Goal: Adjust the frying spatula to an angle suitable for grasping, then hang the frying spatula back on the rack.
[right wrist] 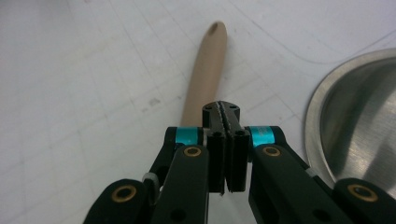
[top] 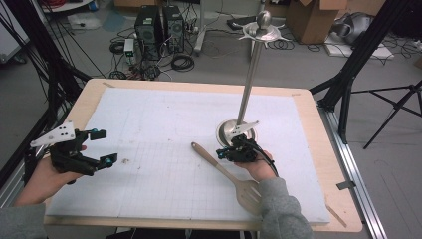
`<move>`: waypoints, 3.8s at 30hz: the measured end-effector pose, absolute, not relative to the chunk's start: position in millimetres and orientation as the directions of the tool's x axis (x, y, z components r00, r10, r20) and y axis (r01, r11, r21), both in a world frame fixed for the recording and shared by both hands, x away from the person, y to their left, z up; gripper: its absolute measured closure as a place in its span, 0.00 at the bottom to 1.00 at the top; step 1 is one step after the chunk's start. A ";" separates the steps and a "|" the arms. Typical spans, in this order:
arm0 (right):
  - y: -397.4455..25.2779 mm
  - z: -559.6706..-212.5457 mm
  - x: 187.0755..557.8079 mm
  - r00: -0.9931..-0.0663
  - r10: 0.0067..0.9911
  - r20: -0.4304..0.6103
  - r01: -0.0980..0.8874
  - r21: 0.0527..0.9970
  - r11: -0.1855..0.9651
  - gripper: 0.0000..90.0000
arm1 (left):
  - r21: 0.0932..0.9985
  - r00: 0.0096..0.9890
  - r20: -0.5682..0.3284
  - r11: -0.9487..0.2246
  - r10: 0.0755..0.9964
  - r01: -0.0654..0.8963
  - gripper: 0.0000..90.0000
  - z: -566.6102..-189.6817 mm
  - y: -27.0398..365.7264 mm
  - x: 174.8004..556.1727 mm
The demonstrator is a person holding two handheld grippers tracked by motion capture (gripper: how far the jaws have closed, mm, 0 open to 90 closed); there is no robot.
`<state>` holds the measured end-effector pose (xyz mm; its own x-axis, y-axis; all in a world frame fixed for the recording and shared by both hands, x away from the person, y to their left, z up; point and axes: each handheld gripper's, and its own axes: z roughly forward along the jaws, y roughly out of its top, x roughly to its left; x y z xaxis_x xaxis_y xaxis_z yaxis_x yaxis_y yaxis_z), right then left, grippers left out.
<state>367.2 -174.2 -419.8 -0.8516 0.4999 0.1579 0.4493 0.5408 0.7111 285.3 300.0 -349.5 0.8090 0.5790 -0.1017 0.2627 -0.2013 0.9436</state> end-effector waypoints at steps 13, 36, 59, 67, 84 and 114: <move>-150.7 -429.0 368.2 -0.914 0.403 0.049 0.335 0.651 0.681 1.00 | 0.941 0.796 -0.101 -0.201 0.596 0.271 0.04 -351.7 306.3 282.1; -172.2 -395.3 353.5 -0.901 0.432 0.036 0.316 0.737 0.598 0.98 | 0.941 0.796 -0.104 -0.201 0.597 0.273 0.04 -352.8 304.9 284.0; -194.7 -387.7 323.6 -0.888 0.453 0.078 0.345 0.765 0.544 0.33 | 0.957 0.808 -0.111 -0.158 0.578 0.245 0.04 -347.1 306.9 293.3; -197.8 -389.7 319.4 -0.878 0.471 0.088 0.360 0.770 0.527 0.18 | 0.957 0.814 -0.118 -0.152 0.569 0.245 0.04 -347.7 302.7 297.1; -200.1 -400.8 308.5 -0.884 0.462 0.076 0.370 0.717 0.591 0.17 | 0.959 0.827 -0.146 -0.128 0.543 0.254 0.04 -348.6 298.0 306.8; -193.8 -412.9 313.0 -0.878 0.469 0.098 0.422 0.622 0.660 0.26 | 0.953 0.826 -0.151 -0.144 0.543 0.268 0.04 -352.3 294.6 308.7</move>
